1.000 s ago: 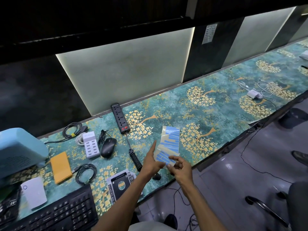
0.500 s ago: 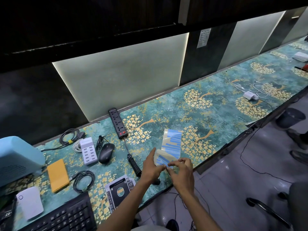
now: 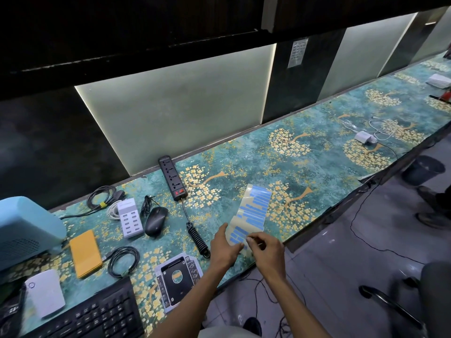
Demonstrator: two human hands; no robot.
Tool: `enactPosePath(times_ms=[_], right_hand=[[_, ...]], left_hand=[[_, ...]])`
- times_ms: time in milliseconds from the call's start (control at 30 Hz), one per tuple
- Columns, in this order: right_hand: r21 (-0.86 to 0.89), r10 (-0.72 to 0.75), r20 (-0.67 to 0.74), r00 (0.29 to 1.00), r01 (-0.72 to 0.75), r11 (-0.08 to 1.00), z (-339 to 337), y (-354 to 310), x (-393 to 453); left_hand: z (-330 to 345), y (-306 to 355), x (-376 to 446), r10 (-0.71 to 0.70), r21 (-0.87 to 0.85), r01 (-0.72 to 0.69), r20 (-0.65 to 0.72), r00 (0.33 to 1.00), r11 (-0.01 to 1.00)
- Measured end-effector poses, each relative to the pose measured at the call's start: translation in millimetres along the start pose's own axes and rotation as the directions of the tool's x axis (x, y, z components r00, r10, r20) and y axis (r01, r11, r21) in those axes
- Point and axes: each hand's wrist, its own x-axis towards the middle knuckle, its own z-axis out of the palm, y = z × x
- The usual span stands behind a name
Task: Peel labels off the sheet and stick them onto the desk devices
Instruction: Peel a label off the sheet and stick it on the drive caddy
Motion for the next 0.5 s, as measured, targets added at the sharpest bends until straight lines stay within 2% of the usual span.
enactPosePath(times_ms=[133,300,500], right_hand=[[0.174,0.102,0.043,0.994,-0.108,0.979,2.1,-4.0,1.1],[0.208,0.155,0.109,0.982,-0.176,0.962,13.5,-4.9,-3.4],[0.216,0.165,0.227,0.96,-0.215,0.953,43.4,-20.5,-3.9]], left_hand=[[0.7,-7.9,-3.6,-0.05,0.026,0.05,-0.003,0.999,0.998],[-17.1,-10.5,-3.2,-0.06,0.12,0.067,-0.062,0.996,0.991],[-42.6,-24.6,-8.8,-0.194,-0.079,0.186,-0.104,0.975,0.979]])
